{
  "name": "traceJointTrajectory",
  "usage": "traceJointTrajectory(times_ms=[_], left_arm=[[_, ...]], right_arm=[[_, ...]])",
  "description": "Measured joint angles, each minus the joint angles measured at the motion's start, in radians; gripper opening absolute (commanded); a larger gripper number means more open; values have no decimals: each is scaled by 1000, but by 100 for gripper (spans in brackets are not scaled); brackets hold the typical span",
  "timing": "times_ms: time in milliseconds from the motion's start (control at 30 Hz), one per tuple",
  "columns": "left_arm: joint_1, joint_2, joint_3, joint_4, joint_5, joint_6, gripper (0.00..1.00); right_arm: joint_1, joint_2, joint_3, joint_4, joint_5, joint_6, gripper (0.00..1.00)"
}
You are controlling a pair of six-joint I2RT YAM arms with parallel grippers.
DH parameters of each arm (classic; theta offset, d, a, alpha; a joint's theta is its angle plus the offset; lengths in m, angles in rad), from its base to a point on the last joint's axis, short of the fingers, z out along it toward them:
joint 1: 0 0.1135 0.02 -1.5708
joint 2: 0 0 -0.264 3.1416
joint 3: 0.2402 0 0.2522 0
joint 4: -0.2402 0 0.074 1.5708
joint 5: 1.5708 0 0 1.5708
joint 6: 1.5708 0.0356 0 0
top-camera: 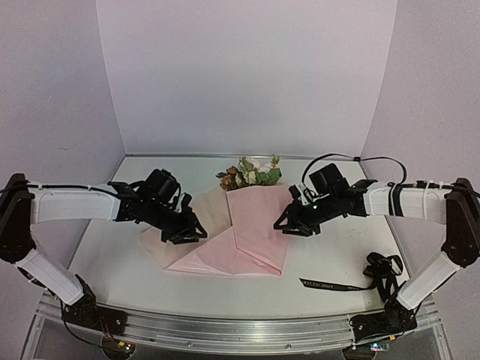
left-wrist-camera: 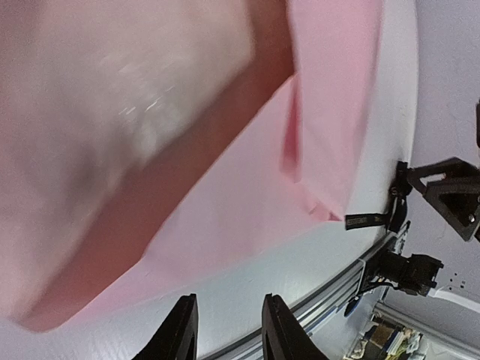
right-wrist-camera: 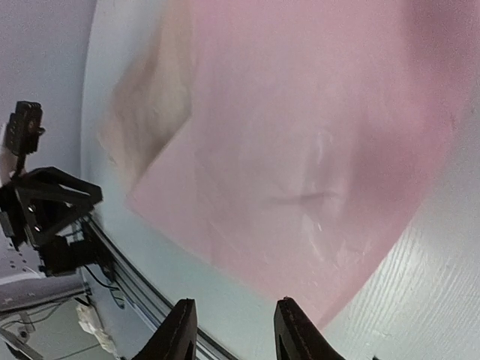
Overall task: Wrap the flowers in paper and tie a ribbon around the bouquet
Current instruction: Press the fold line of the 2/3-folded wrapping paper, then pick up the two-thirds-folded wrapping paper from the center of the board.
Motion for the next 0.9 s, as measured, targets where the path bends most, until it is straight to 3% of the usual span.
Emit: traceJointTrajectory(times_ms=[167,333,900], left_arm=[[-14,-187,-212,-82,-78,-149,42],[-46,-285,-319,-98,-122,-274,46],[-83,-264,-407,20,-288,-555,42]], right_arm=[[72,-52,-110,-76,62,-73,37],[113,-70,-172,-83,98,-93,38],[201,65,-94,-48,128,-115,38]])
